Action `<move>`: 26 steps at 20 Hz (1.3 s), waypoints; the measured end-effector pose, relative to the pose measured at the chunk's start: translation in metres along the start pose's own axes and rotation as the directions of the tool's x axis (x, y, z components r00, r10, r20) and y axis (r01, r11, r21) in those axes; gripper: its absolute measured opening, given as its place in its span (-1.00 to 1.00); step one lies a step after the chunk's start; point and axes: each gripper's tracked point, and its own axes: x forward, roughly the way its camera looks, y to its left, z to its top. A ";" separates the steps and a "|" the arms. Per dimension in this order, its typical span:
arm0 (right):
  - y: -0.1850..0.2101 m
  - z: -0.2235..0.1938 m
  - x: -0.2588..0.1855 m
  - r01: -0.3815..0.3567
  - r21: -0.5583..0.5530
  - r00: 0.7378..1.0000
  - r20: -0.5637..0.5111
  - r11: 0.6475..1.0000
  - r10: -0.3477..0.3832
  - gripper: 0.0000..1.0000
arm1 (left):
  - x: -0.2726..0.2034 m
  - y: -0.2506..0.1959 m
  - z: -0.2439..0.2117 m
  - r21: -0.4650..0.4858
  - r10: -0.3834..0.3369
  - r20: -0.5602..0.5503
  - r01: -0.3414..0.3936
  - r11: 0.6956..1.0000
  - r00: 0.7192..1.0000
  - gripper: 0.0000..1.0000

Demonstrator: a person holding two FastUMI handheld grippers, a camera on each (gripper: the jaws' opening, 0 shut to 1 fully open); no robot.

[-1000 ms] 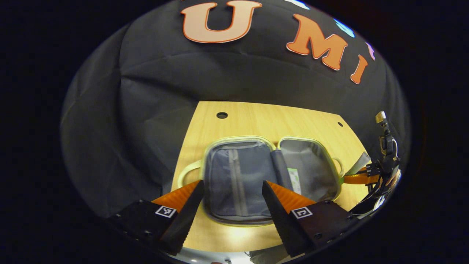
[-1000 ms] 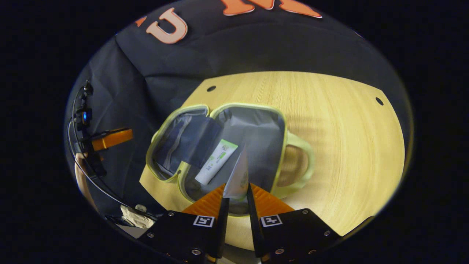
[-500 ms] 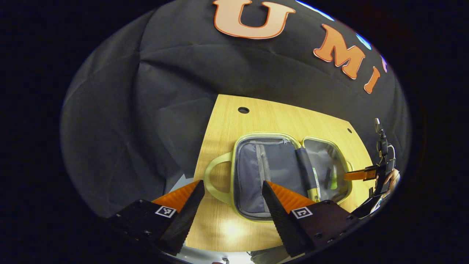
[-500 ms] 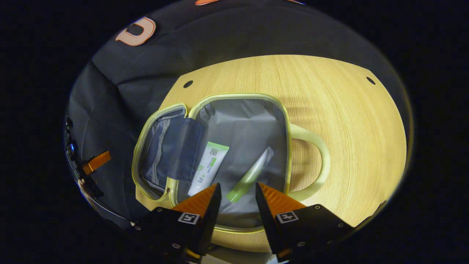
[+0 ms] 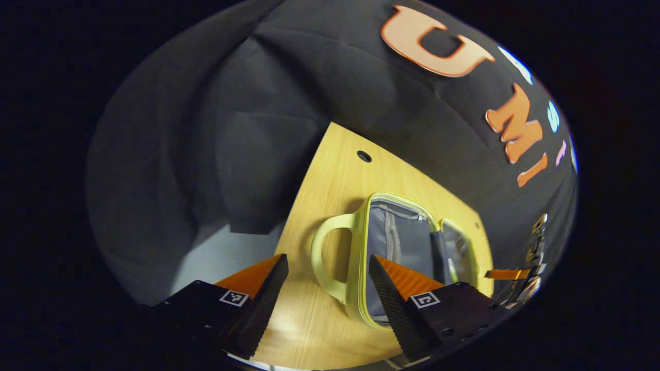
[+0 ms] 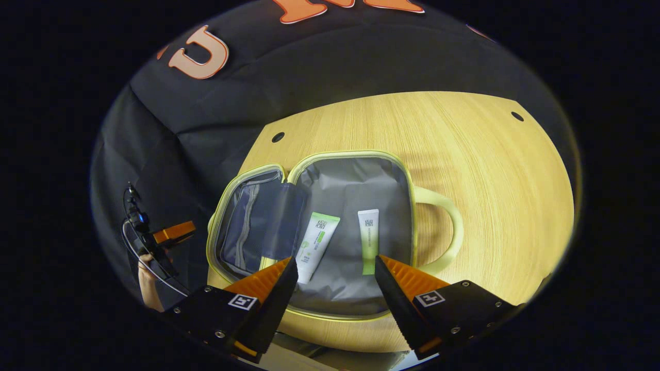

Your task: First open the suitcase, pack the skin care products into it, and then close the suitcase.

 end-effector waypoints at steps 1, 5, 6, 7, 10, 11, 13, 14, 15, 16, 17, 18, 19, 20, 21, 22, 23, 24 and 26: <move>0.001 0.001 -0.003 0.001 0.007 1.000 0.006 1.000 -0.001 0.91 | 0.010 0.007 -0.002 -0.054 -0.027 -0.013 0.026 0.998 1.000 0.95; 0.005 0.009 -0.013 -0.003 0.045 0.999 0.035 0.999 0.001 0.92 | 0.042 0.006 -0.005 -0.268 -0.160 -0.019 0.149 0.952 0.987 0.94; 0.005 0.010 -0.014 -0.002 0.054 0.999 0.037 0.999 0.000 0.92 | 0.051 0.007 -0.009 -0.310 -0.171 -0.031 0.153 0.938 0.985 0.92; 0.005 0.012 -0.015 -0.003 0.063 0.999 0.041 0.998 0.000 0.92 | 0.057 0.006 -0.012 -0.345 -0.184 -0.025 0.165 0.924 0.983 0.92; 0.003 0.012 -0.020 -0.006 0.077 0.998 0.055 0.997 0.001 0.91 | 0.075 0.021 -0.021 -0.433 -0.106 -0.051 0.073 0.899 0.993 -0.30; 0.000 0.012 -0.020 -0.004 0.081 0.998 0.058 0.997 -0.001 0.92 | 0.070 0.019 -0.019 -0.442 -0.103 -0.053 0.070 0.894 0.993 -0.71; -0.005 0.011 -0.022 0.001 0.084 0.998 0.066 0.996 -0.006 0.92 | 0.061 0.013 -0.012 -0.381 -0.074 -0.066 0.043 0.923 0.995 -0.68; -0.008 0.012 -0.023 0.005 0.083 0.997 0.074 0.997 -0.011 0.92 | 0.053 0.006 -0.008 -0.333 -0.044 -0.073 0.017 0.943 0.996 -0.84; -0.012 0.015 -0.024 0.011 0.079 0.996 0.087 0.997 -0.018 0.92 | 0.048 -0.004 -0.003 -0.277 -0.007 -0.075 -0.014 0.961 0.997 -0.83; -0.015 0.019 -0.027 0.019 0.073 0.994 0.109 0.997 -0.027 0.92 | 0.040 -0.014 0.004 -0.213 0.031 -0.076 -0.047 0.976 0.997 -0.84; -0.018 0.026 -0.032 0.023 0.067 0.990 0.136 0.997 -0.032 0.92 | 0.033 -0.029 0.014 -0.154 0.052 -0.061 -0.061 0.986 0.997 -0.84; -0.021 0.034 -0.037 0.028 0.062 0.985 0.168 0.998 -0.038 0.92 | 0.020 -0.044 0.024 -0.105 0.064 -0.052 -0.069 0.992 0.997 -0.84; -0.025 0.040 -0.042 0.029 0.057 0.980 0.195 0.998 -0.040 0.92 | 0.010 -0.060 0.036 -0.060 0.070 -0.030 -0.072 0.996 0.997 -0.84; -0.030 0.047 -0.047 0.032 0.052 0.973 0.226 0.998 -0.043 0.92 | -0.001 -0.077 0.047 -0.017 0.076 -0.014 -0.076 0.997 0.997 -0.84; -0.037 0.056 -0.055 0.037 0.046 0.966 0.256 0.998 -0.047 0.92 | -0.012 -0.094 0.052 0.018 0.075 -0.003 -0.075 0.997 0.997 -0.84; -0.043 0.064 -0.063 0.043 0.037 0.956 0.287 0.998 -0.052 0.91 | -0.022 -0.112 0.060 0.044 0.068 0.010 -0.068 0.997 0.998 -0.84; -0.051 0.074 -0.072 0.052 0.029 0.946 0.318 0.998 -0.059 0.92 | -0.034 -0.133 0.066 0.072 0.059 0.026 -0.061 0.996 0.998 -0.84; -0.061 0.083 -0.083 0.063 0.021 0.935 0.349 0.998 -0.067 0.92 | -0.047 -0.155 0.072 0.098 0.051 0.044 -0.056 0.994 0.998 -0.84; -0.083 0.101 -0.108 0.091 -0.003 0.906 0.416 0.996 -0.081 0.92 | -0.066 -0.204 0.076 0.136 0.029 0.067 -0.038 0.990 0.997 -0.81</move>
